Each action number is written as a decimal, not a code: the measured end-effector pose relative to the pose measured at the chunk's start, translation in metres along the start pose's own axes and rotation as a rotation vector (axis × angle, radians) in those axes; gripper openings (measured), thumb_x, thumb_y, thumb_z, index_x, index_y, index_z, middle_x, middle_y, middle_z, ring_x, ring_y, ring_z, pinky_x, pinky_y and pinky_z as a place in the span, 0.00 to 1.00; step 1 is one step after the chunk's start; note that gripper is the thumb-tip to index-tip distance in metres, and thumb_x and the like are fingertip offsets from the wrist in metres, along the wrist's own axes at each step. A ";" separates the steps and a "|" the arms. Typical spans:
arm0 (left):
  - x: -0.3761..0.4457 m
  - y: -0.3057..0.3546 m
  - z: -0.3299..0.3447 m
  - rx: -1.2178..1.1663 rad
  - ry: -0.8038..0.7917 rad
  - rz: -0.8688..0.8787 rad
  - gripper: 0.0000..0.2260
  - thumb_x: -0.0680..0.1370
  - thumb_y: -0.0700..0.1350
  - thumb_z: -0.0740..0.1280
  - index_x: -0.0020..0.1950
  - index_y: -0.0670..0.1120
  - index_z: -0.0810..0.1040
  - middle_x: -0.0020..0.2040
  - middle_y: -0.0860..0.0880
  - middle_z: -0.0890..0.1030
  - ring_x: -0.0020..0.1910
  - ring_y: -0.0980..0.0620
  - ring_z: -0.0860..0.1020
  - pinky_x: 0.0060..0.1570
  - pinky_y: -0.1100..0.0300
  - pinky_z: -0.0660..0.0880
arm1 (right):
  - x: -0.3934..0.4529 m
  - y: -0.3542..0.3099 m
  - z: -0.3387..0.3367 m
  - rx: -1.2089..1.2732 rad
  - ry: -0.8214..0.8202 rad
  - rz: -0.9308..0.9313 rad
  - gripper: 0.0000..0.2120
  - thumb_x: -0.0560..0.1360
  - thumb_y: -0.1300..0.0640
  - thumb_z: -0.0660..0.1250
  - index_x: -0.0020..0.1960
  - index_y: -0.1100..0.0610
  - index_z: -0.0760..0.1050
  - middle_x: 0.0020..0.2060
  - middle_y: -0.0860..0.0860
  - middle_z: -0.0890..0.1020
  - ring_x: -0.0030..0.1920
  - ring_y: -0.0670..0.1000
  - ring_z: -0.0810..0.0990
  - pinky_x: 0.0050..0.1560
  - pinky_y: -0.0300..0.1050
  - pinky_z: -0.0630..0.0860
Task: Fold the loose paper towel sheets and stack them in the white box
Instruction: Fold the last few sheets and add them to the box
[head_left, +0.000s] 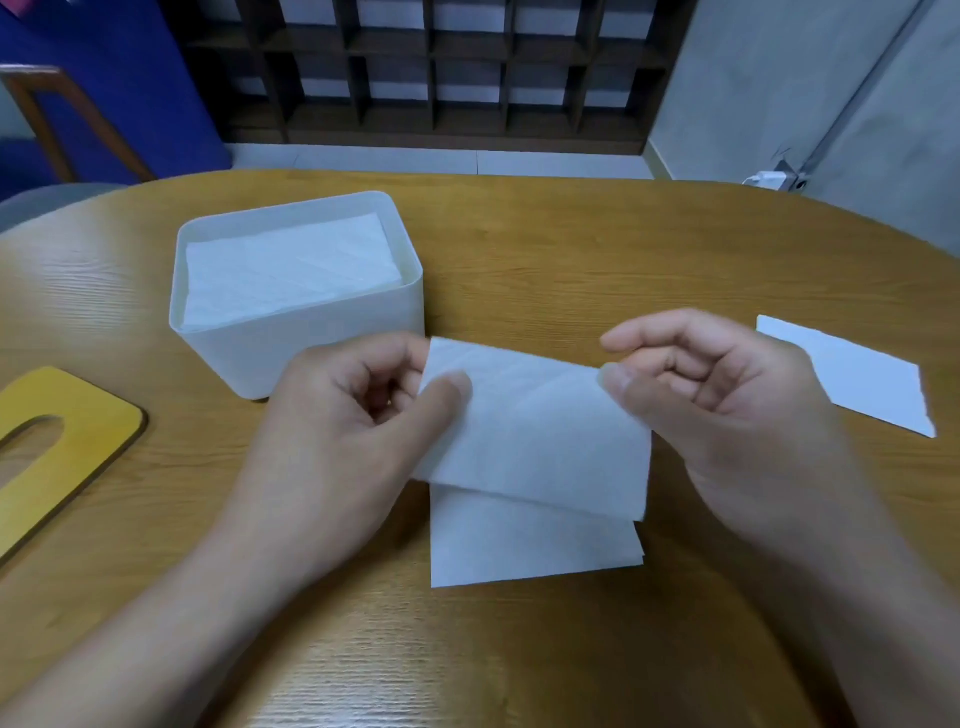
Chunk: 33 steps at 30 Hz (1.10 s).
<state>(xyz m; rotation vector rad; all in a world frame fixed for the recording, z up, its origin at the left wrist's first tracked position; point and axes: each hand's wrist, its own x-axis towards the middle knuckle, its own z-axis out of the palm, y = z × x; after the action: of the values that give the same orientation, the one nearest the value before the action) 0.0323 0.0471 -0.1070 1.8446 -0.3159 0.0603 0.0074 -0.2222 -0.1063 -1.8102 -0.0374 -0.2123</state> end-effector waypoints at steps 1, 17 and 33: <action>-0.001 0.000 -0.001 -0.018 -0.027 -0.048 0.14 0.83 0.43 0.74 0.37 0.47 0.81 0.32 0.46 0.74 0.33 0.52 0.70 0.32 0.62 0.66 | 0.000 0.003 -0.001 -0.018 -0.019 0.019 0.06 0.79 0.56 0.77 0.56 0.49 0.86 0.42 0.54 0.89 0.43 0.66 0.84 0.47 0.56 0.75; -0.002 -0.017 -0.008 0.549 -0.284 -0.102 0.16 0.71 0.57 0.82 0.53 0.59 0.79 0.50 0.60 0.78 0.46 0.58 0.78 0.43 0.59 0.74 | -0.004 0.023 0.004 -0.678 -0.087 -0.101 0.10 0.73 0.46 0.82 0.51 0.44 0.85 0.40 0.41 0.80 0.42 0.49 0.79 0.40 0.36 0.73; 0.006 -0.005 0.047 0.509 -0.266 0.253 0.14 0.83 0.57 0.71 0.68 0.61 0.81 0.62 0.66 0.79 0.66 0.60 0.75 0.66 0.64 0.71 | 0.017 0.050 -0.066 -1.008 0.323 0.172 0.25 0.82 0.44 0.74 0.73 0.56 0.79 0.72 0.55 0.79 0.73 0.60 0.75 0.76 0.60 0.69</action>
<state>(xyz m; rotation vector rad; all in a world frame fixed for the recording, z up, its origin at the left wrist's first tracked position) 0.0338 0.0032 -0.1244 2.3104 -0.7767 0.0752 0.0228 -0.2993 -0.1359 -2.7318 0.5396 -0.4501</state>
